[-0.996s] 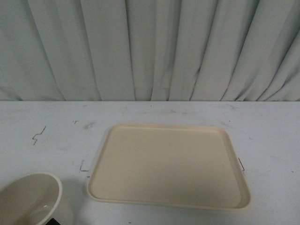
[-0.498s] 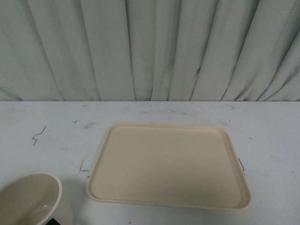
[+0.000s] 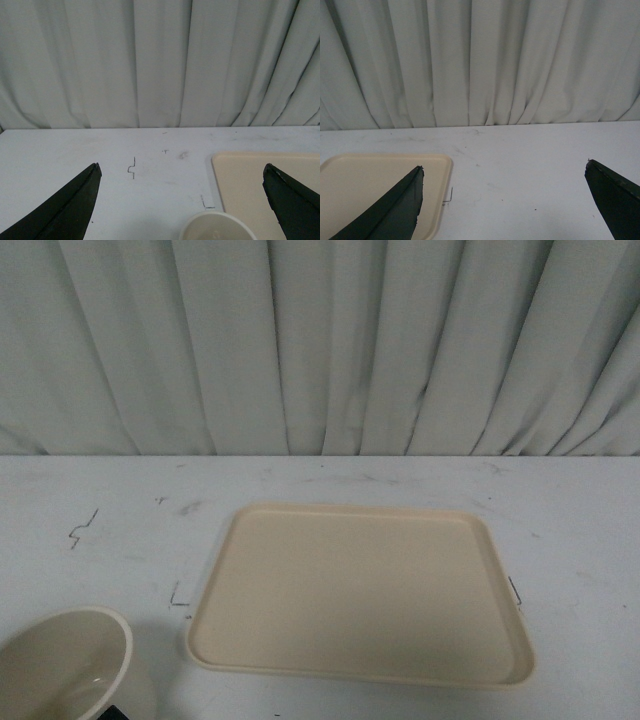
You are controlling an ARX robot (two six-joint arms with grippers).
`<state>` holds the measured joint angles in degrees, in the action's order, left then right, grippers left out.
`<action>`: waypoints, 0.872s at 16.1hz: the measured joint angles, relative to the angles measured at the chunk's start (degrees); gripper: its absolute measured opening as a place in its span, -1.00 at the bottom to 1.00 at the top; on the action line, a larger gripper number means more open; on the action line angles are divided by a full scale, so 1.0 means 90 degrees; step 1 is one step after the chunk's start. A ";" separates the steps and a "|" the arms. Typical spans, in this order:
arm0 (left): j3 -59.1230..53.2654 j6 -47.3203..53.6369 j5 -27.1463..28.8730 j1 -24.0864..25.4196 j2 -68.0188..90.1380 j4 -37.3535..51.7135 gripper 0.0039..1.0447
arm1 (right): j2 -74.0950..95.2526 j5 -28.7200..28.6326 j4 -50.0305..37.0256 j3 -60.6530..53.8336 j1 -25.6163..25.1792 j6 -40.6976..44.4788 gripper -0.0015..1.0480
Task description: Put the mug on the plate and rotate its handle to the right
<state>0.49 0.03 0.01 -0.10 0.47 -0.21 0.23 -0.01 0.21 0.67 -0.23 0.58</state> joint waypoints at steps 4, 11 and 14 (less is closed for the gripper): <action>0.2572 -0.1042 0.0590 0.0117 0.6205 -0.1778 0.88 | 0.0000 0.0002 0.0000 0.0000 0.0024 -0.0015 0.87; 0.3174 -0.1338 0.0678 -0.0104 0.9542 -0.0493 0.72 | 0.0000 0.0002 0.0000 0.0000 0.0024 -0.0015 0.87; 0.3203 -0.1343 0.0733 -0.0240 0.9561 -0.0597 0.37 | 0.0000 0.0002 0.0000 0.0000 0.0024 -0.0015 0.87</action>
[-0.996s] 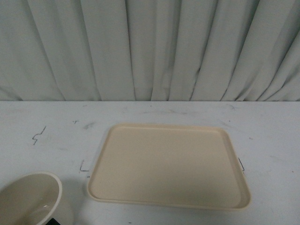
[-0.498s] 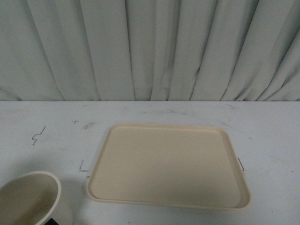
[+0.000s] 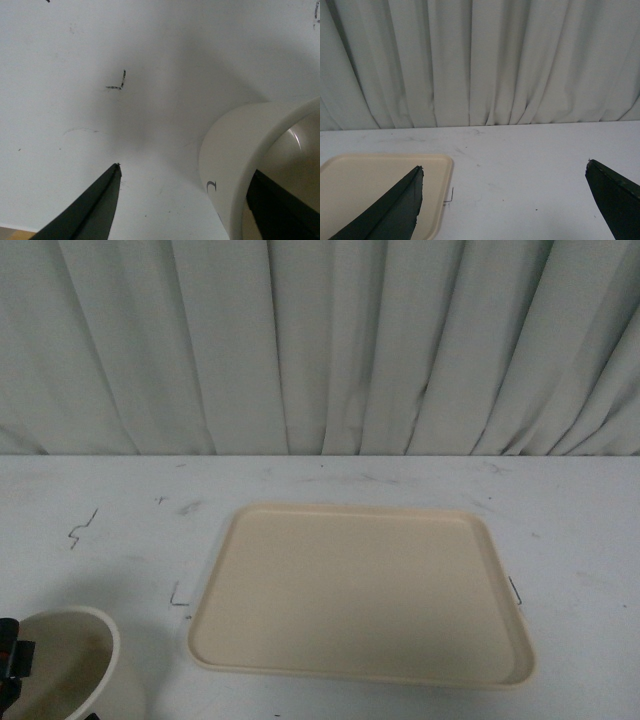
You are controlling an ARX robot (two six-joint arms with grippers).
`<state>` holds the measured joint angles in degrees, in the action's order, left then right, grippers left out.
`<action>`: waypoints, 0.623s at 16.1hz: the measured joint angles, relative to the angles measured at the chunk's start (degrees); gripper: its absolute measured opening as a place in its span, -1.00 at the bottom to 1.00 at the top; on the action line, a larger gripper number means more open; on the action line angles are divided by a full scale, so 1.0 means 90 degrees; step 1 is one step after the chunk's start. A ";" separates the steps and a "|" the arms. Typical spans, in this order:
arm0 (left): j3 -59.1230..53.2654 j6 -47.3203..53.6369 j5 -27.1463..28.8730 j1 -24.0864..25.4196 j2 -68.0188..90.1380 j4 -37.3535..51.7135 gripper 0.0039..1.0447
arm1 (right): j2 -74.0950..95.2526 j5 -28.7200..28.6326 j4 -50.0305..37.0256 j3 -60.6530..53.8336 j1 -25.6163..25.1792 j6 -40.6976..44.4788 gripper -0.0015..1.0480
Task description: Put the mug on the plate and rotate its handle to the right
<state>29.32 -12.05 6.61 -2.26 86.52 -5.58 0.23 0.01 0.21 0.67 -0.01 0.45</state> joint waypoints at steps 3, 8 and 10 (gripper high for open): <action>0.0068 -0.0007 -0.0039 -0.0151 -0.0007 -0.0095 -0.08 | 0.0000 0.0000 0.0000 0.0000 0.0000 0.0000 0.87; 0.0102 -0.0117 -0.0046 -0.0384 -0.0313 -0.0440 -0.60 | 0.0000 0.0000 0.0000 0.0000 0.0000 0.0000 0.87; 0.0151 -0.0153 -0.0051 -0.0498 -0.0544 -0.0665 -0.79 | 0.0000 0.0000 0.0000 0.0000 0.0000 0.0000 0.87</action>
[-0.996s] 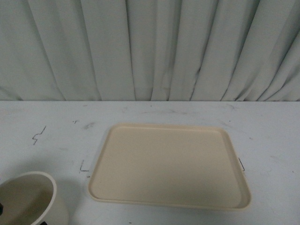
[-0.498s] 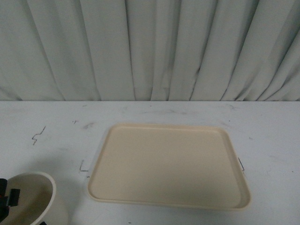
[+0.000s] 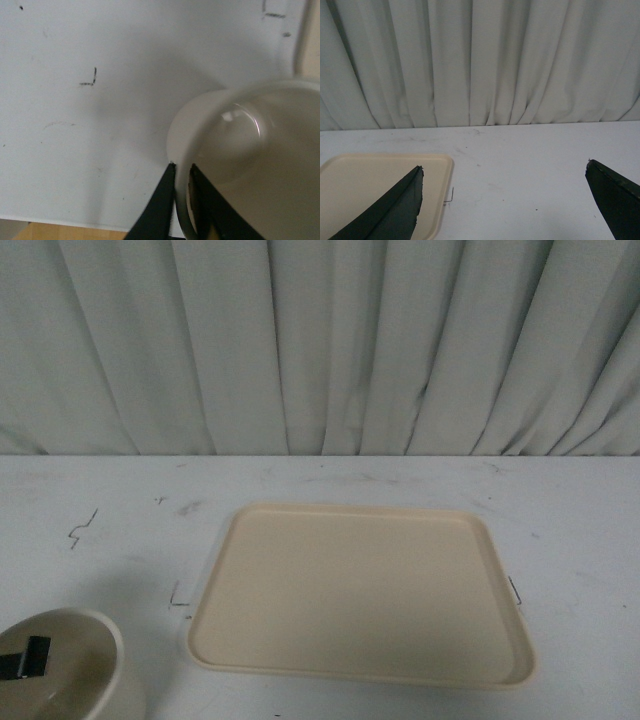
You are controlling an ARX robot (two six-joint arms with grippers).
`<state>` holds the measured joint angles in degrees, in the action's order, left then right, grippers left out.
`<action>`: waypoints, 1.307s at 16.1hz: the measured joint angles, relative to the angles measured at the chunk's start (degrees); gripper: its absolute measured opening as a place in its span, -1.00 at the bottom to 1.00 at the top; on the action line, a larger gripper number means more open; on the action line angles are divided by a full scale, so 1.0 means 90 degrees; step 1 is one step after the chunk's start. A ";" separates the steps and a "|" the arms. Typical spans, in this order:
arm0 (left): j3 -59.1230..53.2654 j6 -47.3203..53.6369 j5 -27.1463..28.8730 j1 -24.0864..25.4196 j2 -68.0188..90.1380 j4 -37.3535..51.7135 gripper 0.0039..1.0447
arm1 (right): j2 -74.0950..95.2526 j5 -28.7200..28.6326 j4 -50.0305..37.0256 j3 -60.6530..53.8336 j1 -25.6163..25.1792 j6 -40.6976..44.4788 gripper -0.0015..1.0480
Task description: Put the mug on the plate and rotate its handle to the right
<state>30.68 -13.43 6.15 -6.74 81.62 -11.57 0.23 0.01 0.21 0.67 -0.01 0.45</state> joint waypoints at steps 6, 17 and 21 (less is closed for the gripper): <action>0.1848 0.0393 0.0039 -0.1462 0.0163 -0.0452 -0.95 | 0.0000 0.0000 0.0000 0.0000 0.0000 0.0000 0.87; 0.4811 0.1496 -0.0478 -0.2538 0.3364 -0.1054 -0.95 | 0.0000 0.0000 0.0000 0.0000 0.0000 0.0000 0.87; 0.5088 0.1552 -0.0500 -0.2577 0.3665 -0.1137 -0.95 | 0.0000 0.0000 0.0000 0.0000 0.0000 0.0000 0.87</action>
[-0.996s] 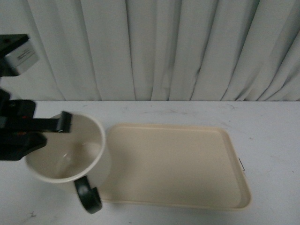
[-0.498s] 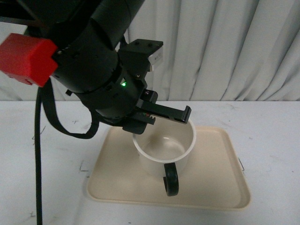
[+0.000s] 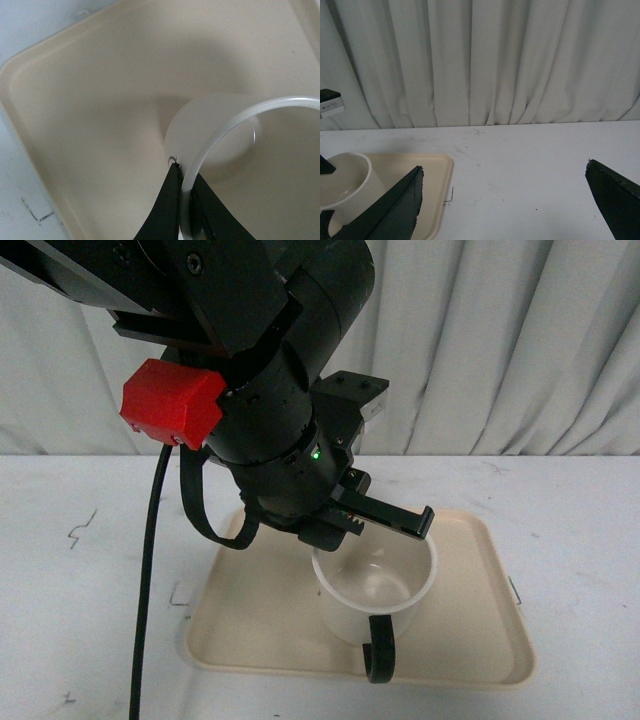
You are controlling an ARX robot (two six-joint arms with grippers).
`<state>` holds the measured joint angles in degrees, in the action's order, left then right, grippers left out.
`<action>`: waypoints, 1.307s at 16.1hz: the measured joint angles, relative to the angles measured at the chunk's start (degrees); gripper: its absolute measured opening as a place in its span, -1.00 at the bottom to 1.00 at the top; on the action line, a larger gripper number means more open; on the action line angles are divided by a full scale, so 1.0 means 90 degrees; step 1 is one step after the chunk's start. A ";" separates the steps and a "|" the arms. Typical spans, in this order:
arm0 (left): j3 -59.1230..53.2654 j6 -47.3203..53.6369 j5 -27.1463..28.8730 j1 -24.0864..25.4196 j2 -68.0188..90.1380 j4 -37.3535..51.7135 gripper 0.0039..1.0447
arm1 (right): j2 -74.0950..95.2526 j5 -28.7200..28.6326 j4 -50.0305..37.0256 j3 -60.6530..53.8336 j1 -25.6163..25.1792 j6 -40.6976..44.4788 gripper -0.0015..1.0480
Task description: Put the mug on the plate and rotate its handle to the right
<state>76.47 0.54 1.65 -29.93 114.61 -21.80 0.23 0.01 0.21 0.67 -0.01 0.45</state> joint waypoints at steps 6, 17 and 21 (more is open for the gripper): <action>0.0260 -0.0005 -0.0160 -0.0049 0.0338 -0.0117 -0.43 | 0.0000 0.0000 0.0000 0.0000 0.0000 0.0000 0.87; -0.3281 0.0083 0.2137 0.0219 -0.2533 0.5739 0.45 | 0.0000 -0.0002 0.0010 0.0000 0.0000 0.0000 0.87; -0.5719 -0.0032 0.1972 0.1309 -0.4357 0.8454 -0.46 | 0.0000 -0.0005 0.0000 0.0000 0.0000 0.0000 0.87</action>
<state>24.99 0.25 19.40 -18.15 75.40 54.28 0.23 -0.03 0.21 0.67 -0.01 0.45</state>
